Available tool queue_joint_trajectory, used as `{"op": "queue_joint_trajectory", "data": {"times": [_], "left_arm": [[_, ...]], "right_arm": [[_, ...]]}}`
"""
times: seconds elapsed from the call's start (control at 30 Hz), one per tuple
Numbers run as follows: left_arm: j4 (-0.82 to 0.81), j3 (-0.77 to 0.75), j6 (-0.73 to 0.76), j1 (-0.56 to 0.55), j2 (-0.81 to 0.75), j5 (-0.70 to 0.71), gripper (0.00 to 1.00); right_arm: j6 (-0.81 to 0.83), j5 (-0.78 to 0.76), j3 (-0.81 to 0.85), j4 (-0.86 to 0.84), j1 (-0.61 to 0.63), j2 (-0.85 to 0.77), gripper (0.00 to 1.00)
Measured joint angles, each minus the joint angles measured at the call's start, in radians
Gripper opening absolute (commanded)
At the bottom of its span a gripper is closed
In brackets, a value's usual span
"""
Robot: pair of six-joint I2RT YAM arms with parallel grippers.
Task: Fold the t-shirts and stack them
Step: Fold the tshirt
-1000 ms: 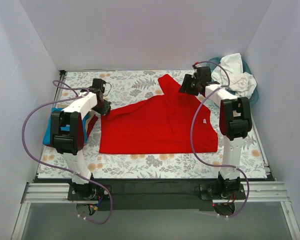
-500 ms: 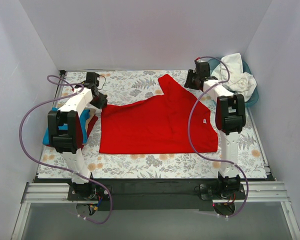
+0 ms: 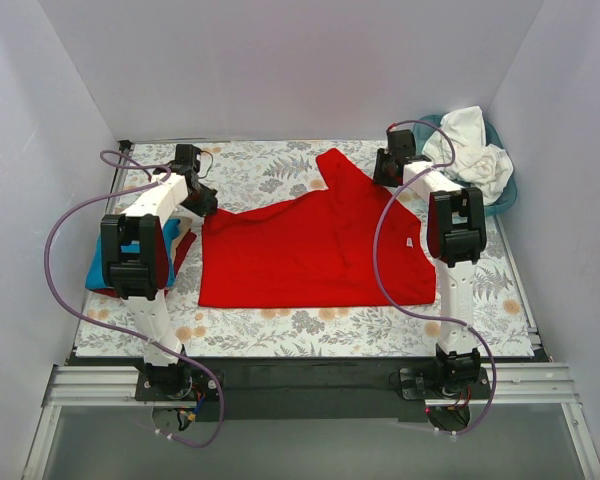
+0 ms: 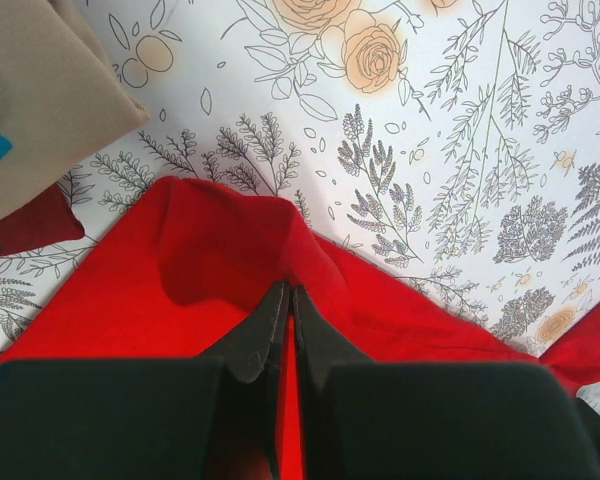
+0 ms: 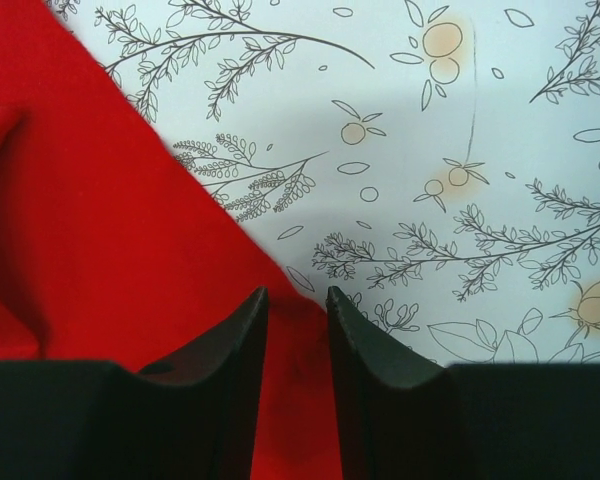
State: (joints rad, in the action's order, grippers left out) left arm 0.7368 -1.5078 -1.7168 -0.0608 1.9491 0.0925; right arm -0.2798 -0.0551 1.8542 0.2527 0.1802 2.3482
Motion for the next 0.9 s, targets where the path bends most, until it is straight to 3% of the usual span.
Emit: {"op": "queue_joint_trajectory", "data": {"times": [0.17,0.37,0.9], "left_arm": [[0.0,-0.006,0.0,0.002,0.002,-0.005,0.0],[-0.003,-0.025,0.0,0.016,0.004,-0.008,0.0],[-0.034,-0.092,0.031,0.061,0.074,-0.025,0.0]], "right_arm": [[0.014,-0.023,0.005,0.008,0.008,0.003,0.27],[0.024,-0.041,0.005,0.012,0.015,0.004,0.02],[0.017,-0.046,-0.011,0.026,0.013,-0.024,0.01]]}}
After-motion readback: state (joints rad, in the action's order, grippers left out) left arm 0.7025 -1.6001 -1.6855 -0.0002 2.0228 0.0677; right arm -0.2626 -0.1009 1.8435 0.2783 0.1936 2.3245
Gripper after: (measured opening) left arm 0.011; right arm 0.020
